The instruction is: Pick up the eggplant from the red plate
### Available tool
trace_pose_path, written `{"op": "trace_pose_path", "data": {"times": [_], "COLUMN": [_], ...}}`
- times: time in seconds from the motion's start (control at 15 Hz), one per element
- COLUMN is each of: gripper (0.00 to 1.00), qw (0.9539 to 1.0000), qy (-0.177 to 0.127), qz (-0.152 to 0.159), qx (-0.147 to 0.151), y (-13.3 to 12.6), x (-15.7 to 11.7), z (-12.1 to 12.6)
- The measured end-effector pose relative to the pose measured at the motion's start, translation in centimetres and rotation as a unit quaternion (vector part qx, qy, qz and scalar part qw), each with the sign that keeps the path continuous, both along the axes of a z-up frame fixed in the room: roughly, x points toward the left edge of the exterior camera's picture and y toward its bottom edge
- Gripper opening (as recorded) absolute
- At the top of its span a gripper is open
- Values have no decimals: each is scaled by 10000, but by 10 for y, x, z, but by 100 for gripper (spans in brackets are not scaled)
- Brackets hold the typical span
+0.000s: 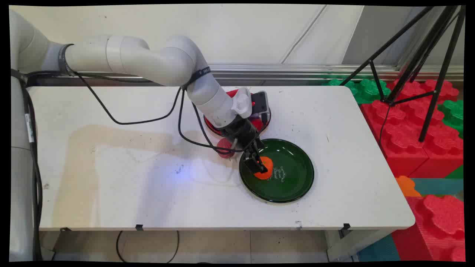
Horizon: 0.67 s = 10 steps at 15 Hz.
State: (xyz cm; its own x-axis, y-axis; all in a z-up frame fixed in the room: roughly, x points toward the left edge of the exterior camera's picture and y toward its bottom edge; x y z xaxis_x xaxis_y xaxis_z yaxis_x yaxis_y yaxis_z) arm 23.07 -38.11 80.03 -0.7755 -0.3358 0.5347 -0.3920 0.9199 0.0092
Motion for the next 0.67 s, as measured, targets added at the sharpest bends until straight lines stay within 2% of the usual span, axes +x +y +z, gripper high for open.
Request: {"op": "trace_pose_path", "data": {"times": [0.67], "gripper": [100], "qw": [9996], "qy": [194], "qz": [-22], "qx": [-193], "y": [20], "x": [28], "z": [35]}}
